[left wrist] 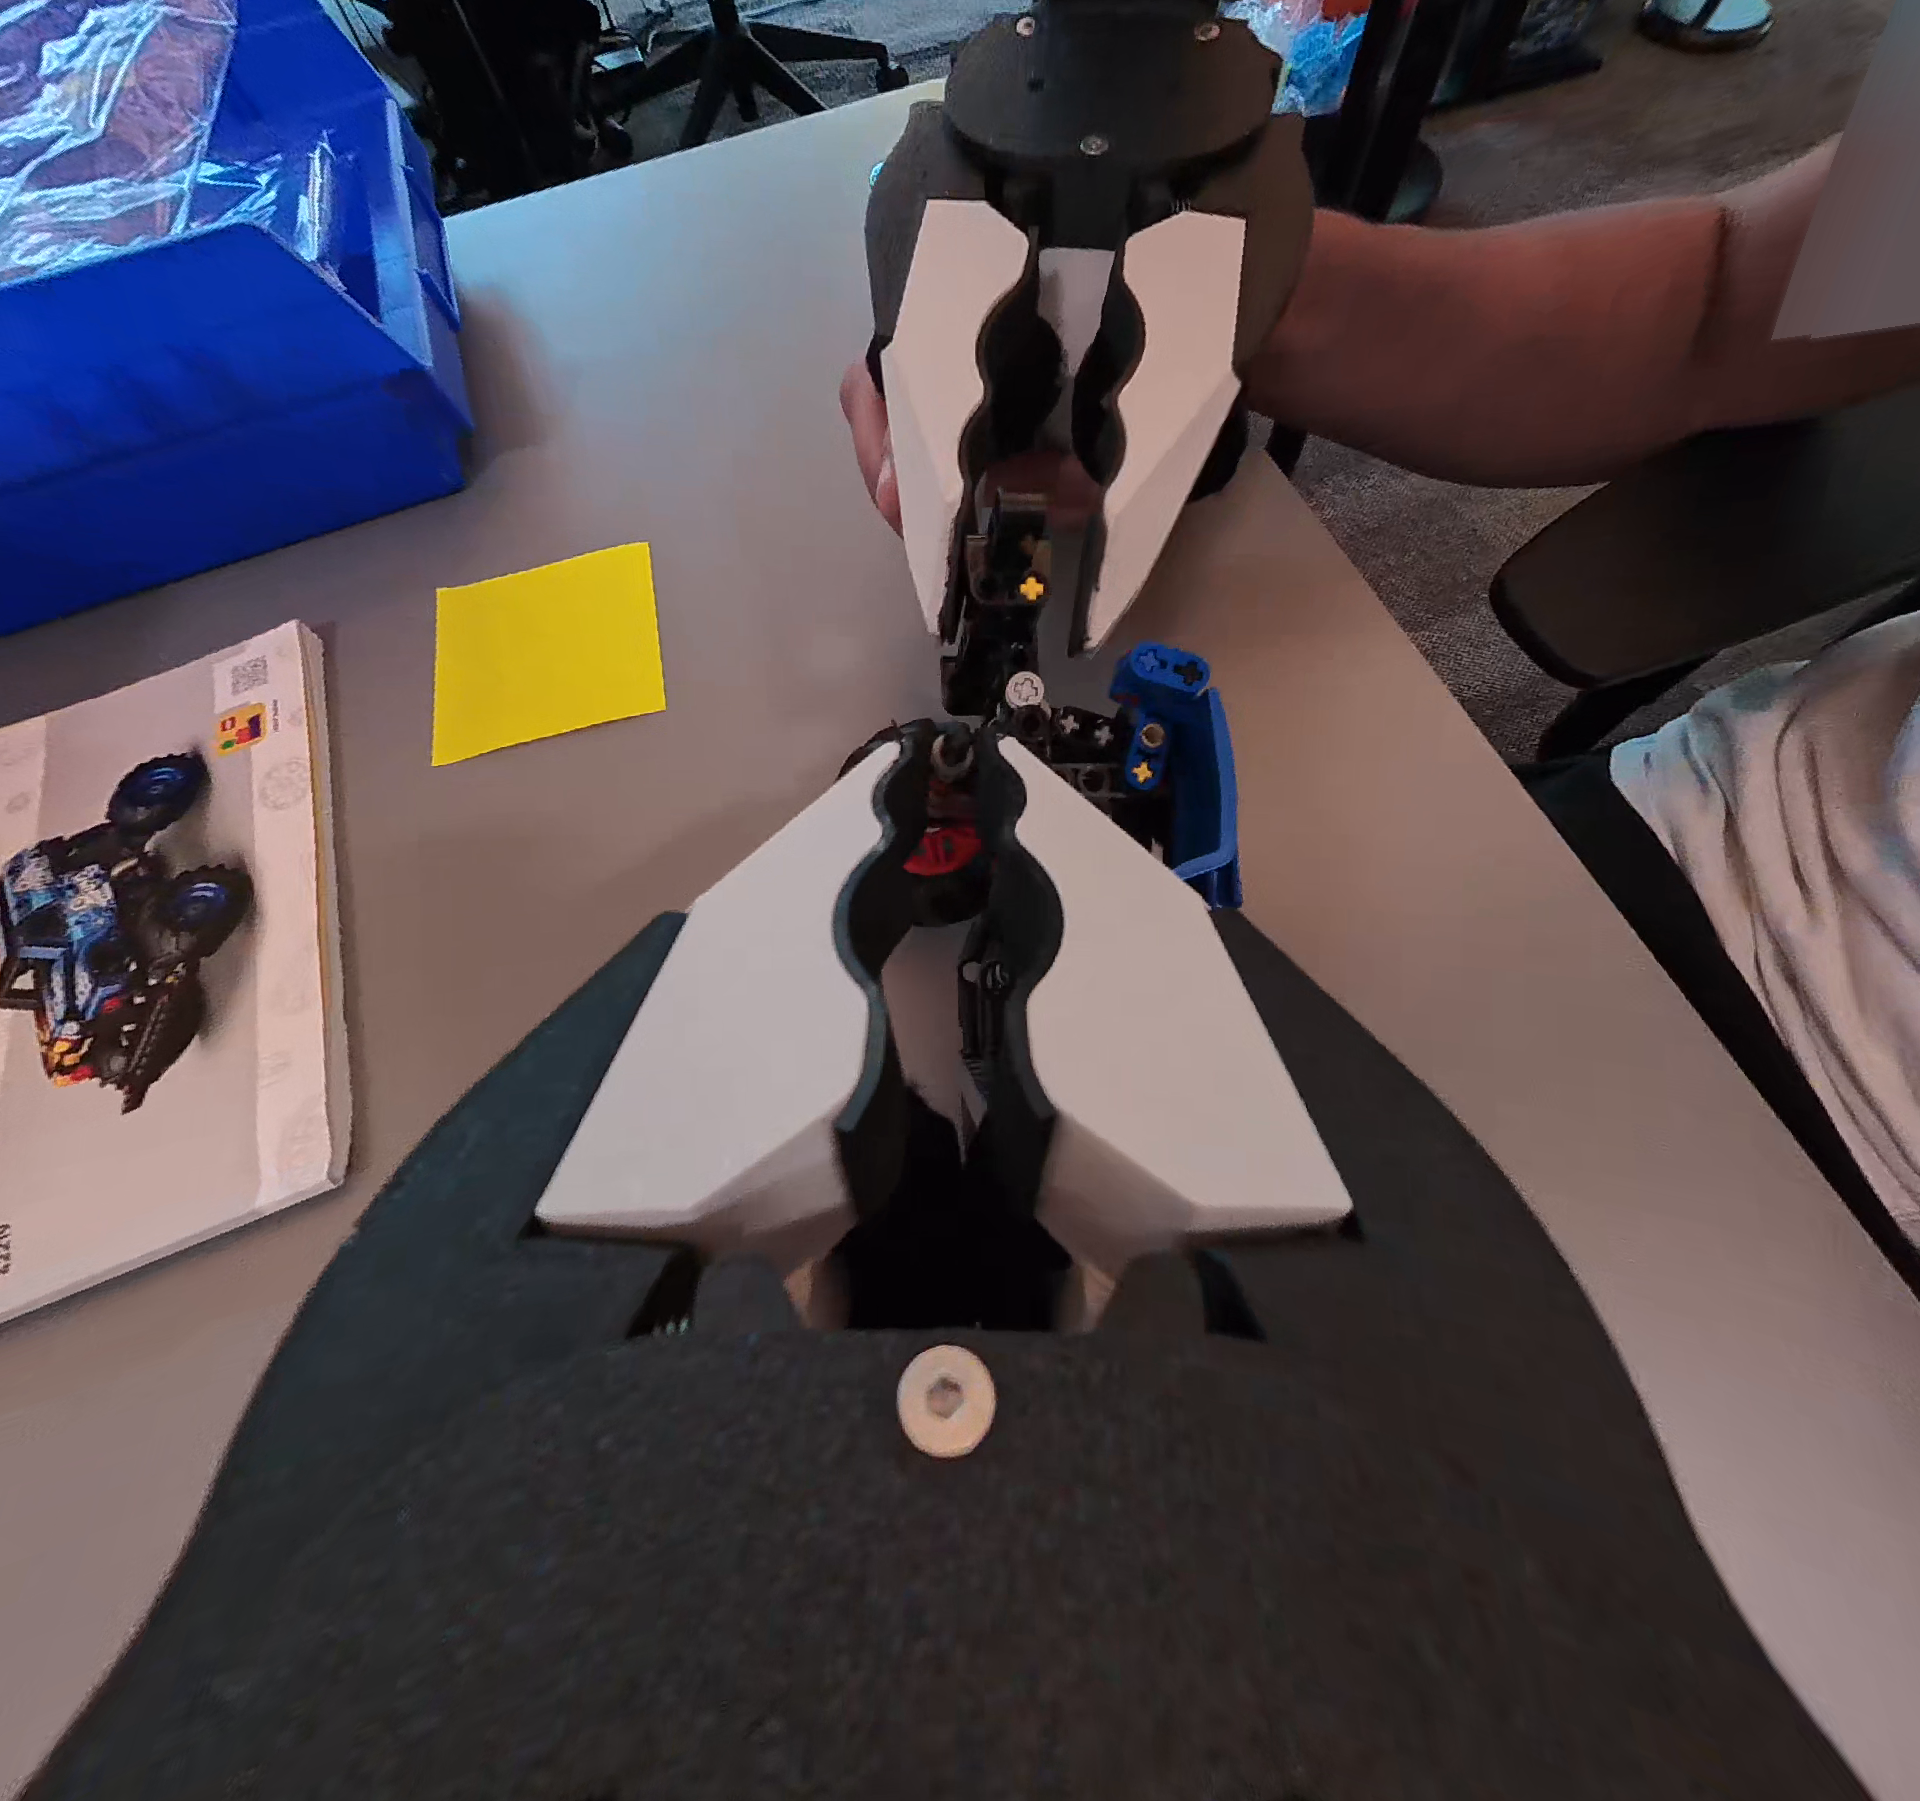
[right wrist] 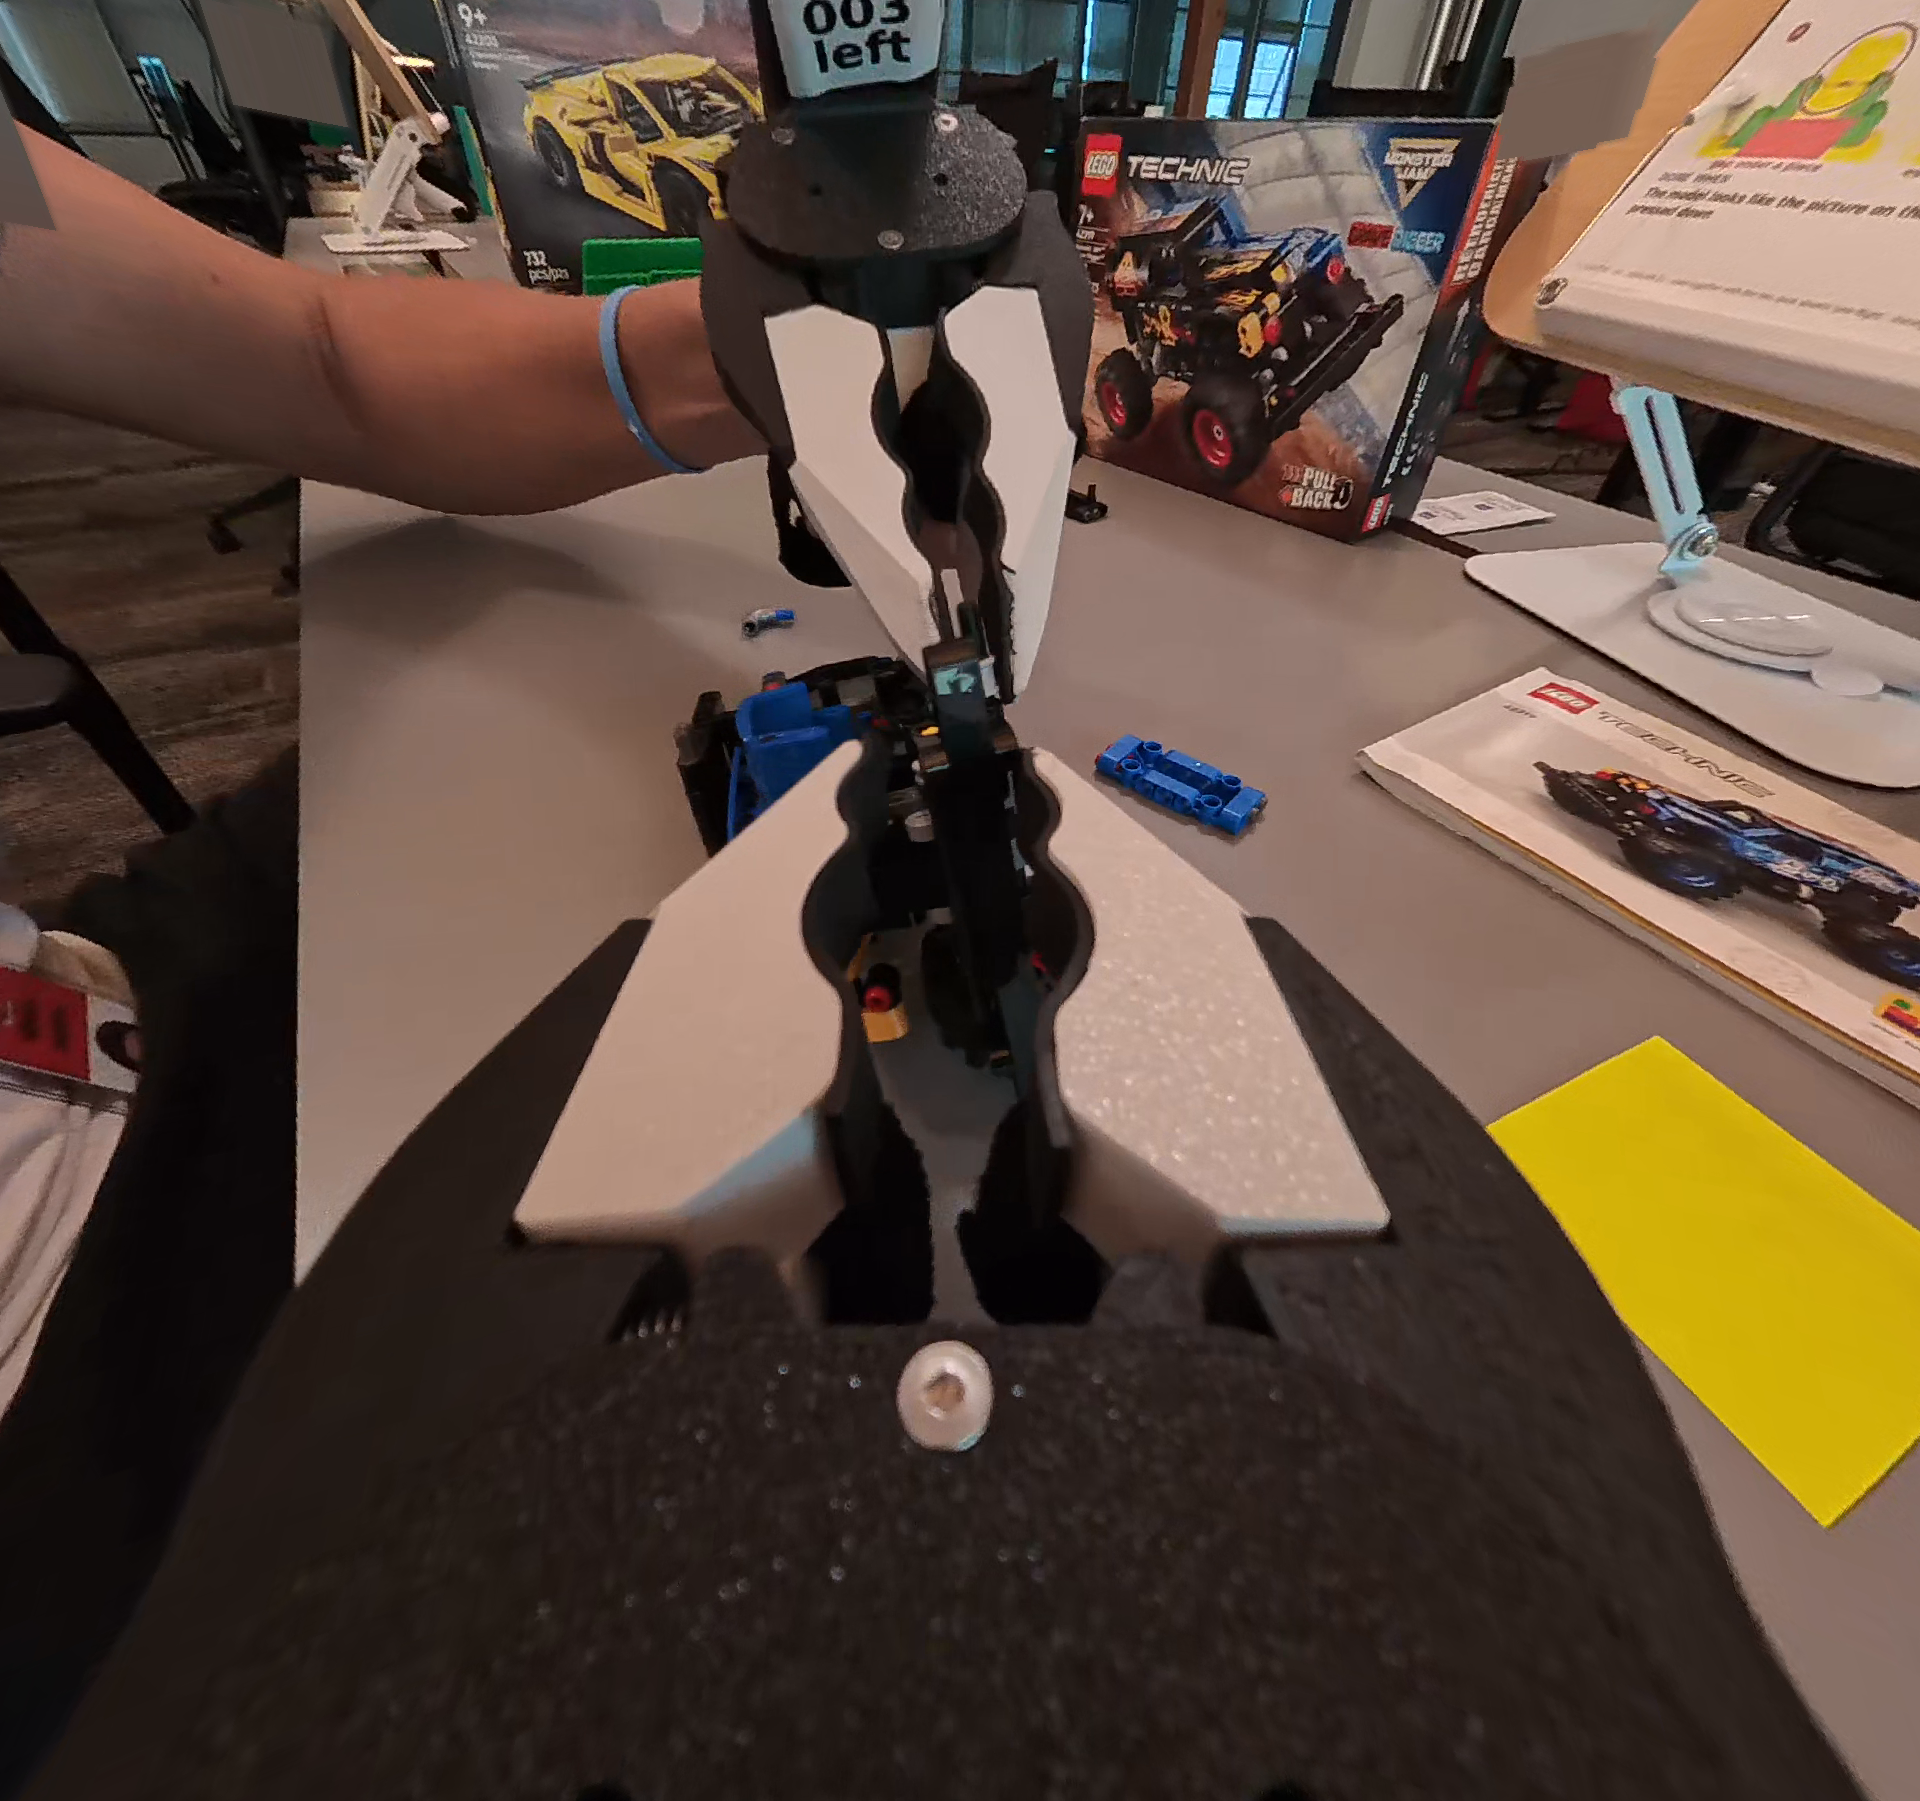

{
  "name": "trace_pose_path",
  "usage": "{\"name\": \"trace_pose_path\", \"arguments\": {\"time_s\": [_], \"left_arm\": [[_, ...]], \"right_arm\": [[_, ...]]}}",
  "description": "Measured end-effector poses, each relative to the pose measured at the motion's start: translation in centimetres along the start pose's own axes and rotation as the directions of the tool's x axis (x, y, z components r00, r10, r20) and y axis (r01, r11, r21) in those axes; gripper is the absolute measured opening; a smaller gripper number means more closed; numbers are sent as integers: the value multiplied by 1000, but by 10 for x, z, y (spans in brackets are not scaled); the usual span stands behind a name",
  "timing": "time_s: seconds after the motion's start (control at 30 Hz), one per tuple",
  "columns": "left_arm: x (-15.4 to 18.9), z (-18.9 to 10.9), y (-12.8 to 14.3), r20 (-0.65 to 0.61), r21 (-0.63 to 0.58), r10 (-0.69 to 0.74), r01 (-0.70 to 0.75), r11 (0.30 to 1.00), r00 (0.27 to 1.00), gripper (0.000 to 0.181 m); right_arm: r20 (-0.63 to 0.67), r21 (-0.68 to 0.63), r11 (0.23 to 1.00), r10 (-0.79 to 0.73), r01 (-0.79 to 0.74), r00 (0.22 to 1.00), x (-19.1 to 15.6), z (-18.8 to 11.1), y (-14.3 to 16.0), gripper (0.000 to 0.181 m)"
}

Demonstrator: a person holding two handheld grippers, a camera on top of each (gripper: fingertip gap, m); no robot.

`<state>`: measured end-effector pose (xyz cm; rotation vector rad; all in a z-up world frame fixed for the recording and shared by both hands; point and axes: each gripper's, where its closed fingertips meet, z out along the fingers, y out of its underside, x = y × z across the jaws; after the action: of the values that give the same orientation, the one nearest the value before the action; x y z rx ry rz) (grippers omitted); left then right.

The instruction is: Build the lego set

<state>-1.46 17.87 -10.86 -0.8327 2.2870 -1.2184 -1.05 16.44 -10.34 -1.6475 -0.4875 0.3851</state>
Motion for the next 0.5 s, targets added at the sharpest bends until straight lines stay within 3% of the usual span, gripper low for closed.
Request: {"name": "trace_pose_path", "arguments": {"time_s": [0.17,0.33,0.5], "left_arm": [[-1,1,0,42,16,61,-62,998,997,6],[-4,1,-1,140,72,166,-178,981,976,5],[-3,0,-2,140,162,114,-136,977,984,5]], "right_arm": [[-62,-23,999,-41,40,997,4,2,3,17],[-15,-54,999,-7,6,1000,1,3,7,17],[-8,-54,999,-7,7,1000,1,3,7,17]]}}
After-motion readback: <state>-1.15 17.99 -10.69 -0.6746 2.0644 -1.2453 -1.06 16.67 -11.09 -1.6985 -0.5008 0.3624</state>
